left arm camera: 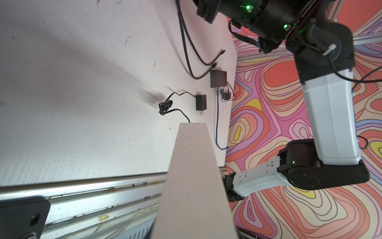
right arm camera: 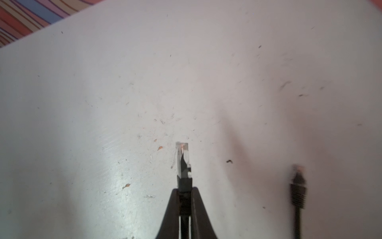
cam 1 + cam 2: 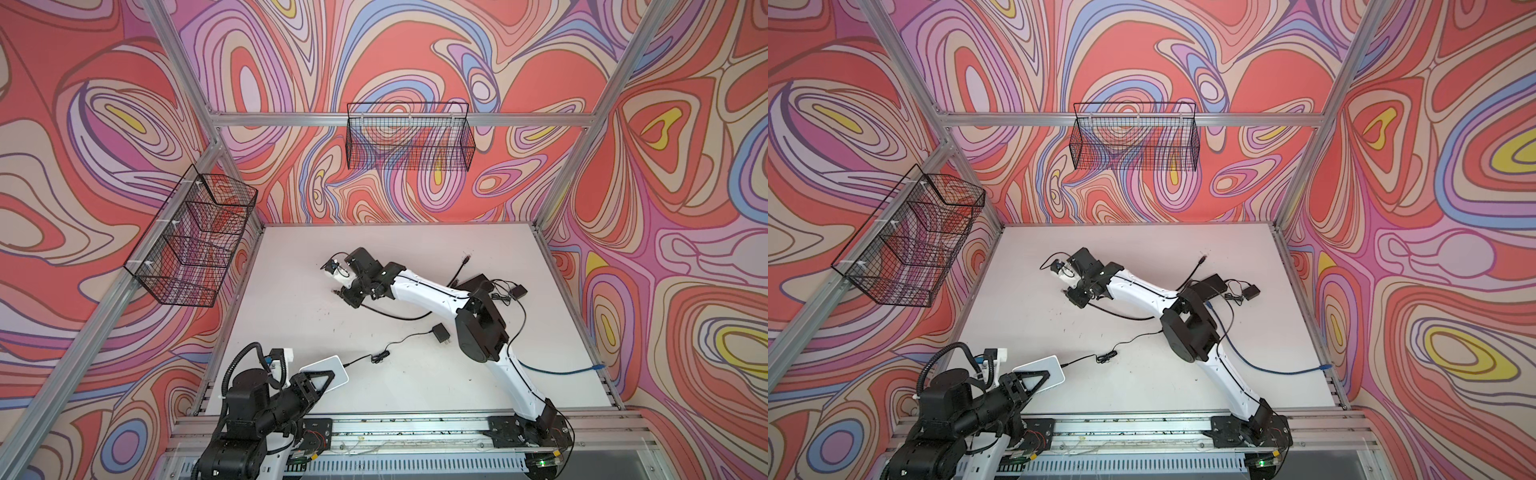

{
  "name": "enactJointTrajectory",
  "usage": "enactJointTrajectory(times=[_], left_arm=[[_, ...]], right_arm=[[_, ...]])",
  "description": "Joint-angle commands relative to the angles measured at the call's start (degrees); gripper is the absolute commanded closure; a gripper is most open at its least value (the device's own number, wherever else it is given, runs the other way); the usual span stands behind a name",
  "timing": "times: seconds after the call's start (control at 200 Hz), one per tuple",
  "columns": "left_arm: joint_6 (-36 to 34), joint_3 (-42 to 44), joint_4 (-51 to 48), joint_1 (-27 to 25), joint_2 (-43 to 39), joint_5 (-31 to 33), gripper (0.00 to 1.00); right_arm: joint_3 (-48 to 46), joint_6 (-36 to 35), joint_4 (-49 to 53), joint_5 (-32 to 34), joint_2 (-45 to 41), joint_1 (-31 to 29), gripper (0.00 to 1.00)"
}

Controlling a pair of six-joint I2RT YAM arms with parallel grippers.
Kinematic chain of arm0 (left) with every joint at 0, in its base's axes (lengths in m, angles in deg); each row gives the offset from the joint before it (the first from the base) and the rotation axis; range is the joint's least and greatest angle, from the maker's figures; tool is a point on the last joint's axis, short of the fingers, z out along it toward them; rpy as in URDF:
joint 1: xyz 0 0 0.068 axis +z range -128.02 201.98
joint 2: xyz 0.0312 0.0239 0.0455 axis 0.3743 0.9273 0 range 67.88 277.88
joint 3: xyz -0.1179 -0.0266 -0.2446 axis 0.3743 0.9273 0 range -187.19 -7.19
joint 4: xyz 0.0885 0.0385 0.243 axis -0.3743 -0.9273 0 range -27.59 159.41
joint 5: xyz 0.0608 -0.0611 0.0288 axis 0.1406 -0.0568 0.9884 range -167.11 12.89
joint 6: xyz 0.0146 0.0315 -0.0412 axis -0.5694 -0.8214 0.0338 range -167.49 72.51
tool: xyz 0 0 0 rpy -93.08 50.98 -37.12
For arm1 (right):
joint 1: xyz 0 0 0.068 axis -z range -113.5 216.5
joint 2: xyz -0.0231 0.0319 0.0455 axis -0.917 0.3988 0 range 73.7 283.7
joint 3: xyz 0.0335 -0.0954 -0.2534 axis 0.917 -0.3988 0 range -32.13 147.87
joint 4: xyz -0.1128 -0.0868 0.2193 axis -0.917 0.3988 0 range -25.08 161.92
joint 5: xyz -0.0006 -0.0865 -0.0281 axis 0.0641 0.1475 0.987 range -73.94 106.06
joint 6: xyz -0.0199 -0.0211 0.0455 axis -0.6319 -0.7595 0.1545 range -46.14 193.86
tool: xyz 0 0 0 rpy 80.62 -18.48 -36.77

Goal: Insert the plug into the switch port
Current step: 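Lift the ethernet cable with the right gripper toward the router in the left gripper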

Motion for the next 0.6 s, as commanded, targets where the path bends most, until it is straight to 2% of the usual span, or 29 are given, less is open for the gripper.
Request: enactJointTrajectory(times=[0.0, 0.1, 0.305, 0.596], left_arm=[[0.9, 1.1, 6.3, 0.3, 0.4, -0.6, 0.86], [1.7, 3.0, 10.1, 0.3, 1.2, -0.3, 0.87], [4.5, 9.2, 21.3, 0.3, 3.7, 1.3, 0.87], [6.4, 11.7, 36.0, 0.3, 12.4, 3.3, 0.87]], right_arm=[[-3.3, -1.9, -1.1, -1.5, -7.9, 2.7, 1.0], [-9.8, 0.9, -4.6, -4.4, -14.5, 4.1, 1.0], [-19.0, 7.9, -6.0, -4.9, -25.2, 4.1, 1.0], [-31.4, 17.3, -6.9, -14.2, -38.5, 4.0, 1.0]])
